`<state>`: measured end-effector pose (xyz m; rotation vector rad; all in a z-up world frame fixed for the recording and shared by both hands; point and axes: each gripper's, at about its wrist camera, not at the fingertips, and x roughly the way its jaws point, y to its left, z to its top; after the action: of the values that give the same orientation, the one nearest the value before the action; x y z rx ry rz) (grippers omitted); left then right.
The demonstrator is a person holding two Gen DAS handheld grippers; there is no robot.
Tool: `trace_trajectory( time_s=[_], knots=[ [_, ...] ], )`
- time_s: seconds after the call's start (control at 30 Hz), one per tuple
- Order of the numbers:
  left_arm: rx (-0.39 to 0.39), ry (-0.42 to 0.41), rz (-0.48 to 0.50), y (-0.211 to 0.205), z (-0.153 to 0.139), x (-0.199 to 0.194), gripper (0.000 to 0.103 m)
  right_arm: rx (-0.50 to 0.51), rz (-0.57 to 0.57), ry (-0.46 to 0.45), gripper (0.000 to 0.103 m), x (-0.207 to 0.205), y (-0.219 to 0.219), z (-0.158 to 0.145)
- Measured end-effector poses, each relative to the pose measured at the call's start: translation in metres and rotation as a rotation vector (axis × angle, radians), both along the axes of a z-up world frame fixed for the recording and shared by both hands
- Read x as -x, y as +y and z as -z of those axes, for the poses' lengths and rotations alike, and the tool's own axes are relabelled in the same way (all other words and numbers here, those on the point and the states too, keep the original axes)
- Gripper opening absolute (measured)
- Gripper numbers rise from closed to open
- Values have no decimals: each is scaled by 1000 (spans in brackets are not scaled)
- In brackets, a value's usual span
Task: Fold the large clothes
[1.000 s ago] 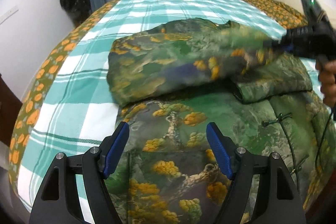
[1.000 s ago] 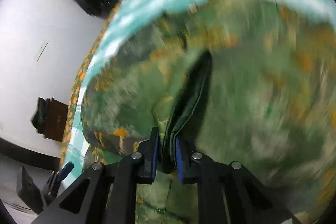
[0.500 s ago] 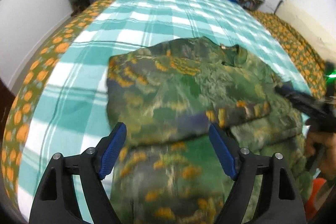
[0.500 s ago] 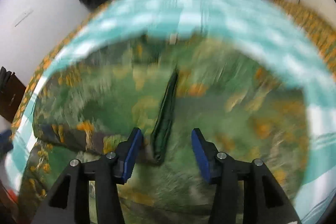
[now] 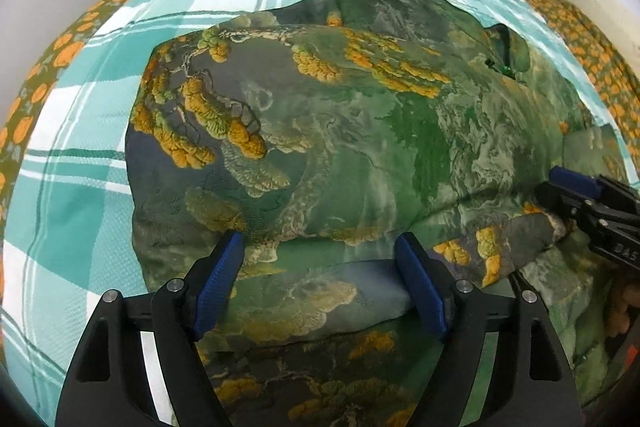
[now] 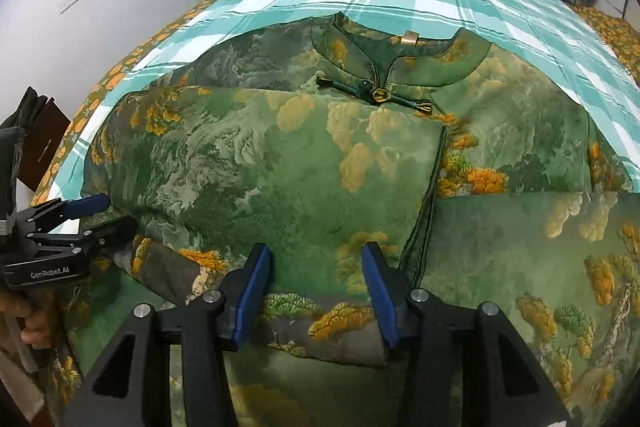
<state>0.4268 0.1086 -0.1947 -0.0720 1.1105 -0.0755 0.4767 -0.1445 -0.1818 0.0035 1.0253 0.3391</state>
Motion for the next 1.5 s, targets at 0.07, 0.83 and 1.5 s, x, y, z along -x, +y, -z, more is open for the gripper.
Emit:
trace_trajectory(
  time_s=[0.07, 0.83, 1.5],
  knots=[
    [11, 15, 4, 0, -15, 1, 79, -14, -1, 3, 48, 0, -4, 0],
    [98, -50, -90, 16, 4, -102, 81, -38, 9, -16, 48, -3, -5, 9],
    [-43, -50, 20, -2, -20, 21, 81, 7, 14, 0, 48, -3, -2, 6]
  ],
)
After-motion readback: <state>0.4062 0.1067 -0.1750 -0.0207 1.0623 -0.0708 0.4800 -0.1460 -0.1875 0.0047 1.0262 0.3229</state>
